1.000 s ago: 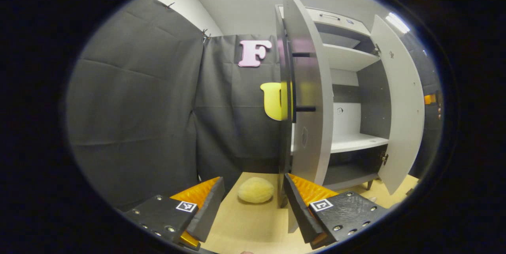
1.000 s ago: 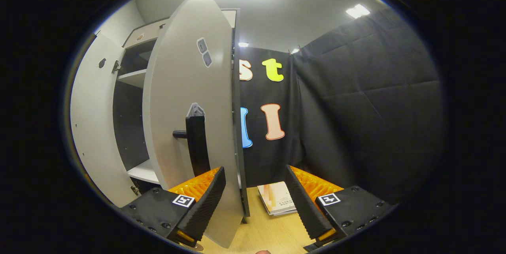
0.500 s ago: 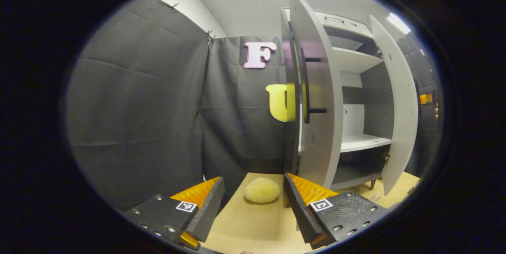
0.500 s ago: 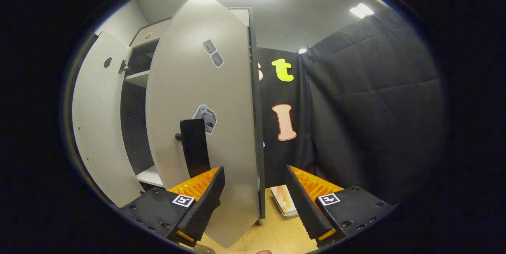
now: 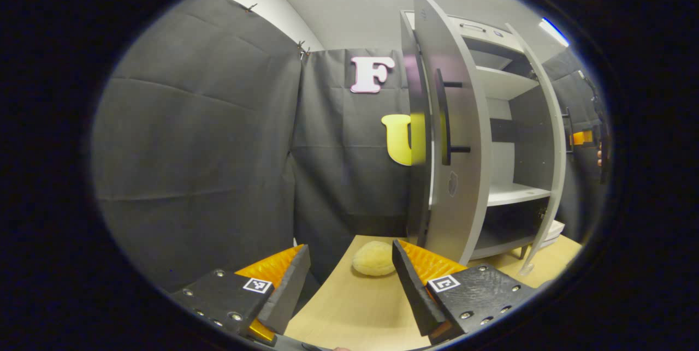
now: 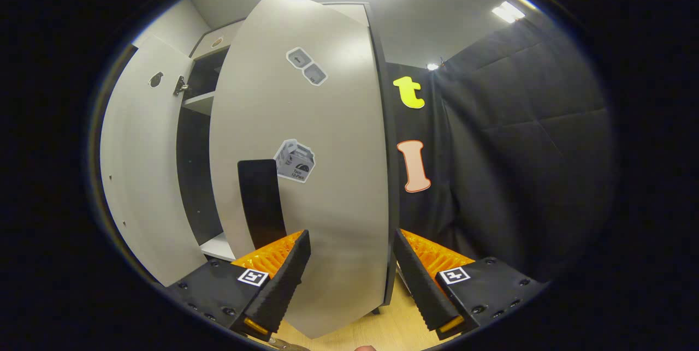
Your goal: Grasp the bottle in the cabinet with the left hand and place it on the coaster, then close the right door with the right hand and the left door with the left hand.
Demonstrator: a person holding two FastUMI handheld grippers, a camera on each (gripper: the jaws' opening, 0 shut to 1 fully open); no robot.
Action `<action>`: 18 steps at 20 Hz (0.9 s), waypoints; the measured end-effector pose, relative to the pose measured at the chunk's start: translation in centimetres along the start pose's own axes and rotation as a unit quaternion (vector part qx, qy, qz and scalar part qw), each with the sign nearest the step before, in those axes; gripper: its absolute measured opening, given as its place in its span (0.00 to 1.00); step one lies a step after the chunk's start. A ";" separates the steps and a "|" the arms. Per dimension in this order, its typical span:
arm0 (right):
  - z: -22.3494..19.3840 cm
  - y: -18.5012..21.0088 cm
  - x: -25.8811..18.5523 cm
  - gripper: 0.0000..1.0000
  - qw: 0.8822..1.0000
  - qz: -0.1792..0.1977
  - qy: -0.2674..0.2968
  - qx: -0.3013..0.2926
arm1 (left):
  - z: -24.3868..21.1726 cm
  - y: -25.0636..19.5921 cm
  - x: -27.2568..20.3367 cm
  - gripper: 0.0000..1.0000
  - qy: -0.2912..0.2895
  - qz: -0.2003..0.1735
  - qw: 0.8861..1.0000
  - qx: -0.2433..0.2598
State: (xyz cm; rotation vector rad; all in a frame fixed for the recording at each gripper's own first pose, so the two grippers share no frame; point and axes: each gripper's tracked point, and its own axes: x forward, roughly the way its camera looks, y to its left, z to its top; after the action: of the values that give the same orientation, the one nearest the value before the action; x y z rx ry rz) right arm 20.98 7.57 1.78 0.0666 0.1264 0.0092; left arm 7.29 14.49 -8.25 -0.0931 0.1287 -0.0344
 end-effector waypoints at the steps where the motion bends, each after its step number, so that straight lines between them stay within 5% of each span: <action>1: -0.1 0.4 0.4 0.97 1.000 0.002 0.000 -0.001 | -0.2 0.1 -0.1 0.89 0.001 0.001 1.000 -0.001; 11: -0.3 -0.1 -0.3 0.98 0.999 -0.027 -0.010 -0.037 | 0.8 1.3 1.6 0.89 0.014 0.004 1.000 0.004; 18: -2.0 -0.7 -2.9 0.98 0.996 -0.051 -0.006 -0.069 | 4.7 0.8 6.3 0.89 0.016 -0.041 0.999 -0.003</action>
State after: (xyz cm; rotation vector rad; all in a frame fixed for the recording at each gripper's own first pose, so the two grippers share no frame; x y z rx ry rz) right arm 17.83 6.98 0.15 -0.0776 0.1159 -0.0845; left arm 14.20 15.48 -4.50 -0.1033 0.1563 -0.1166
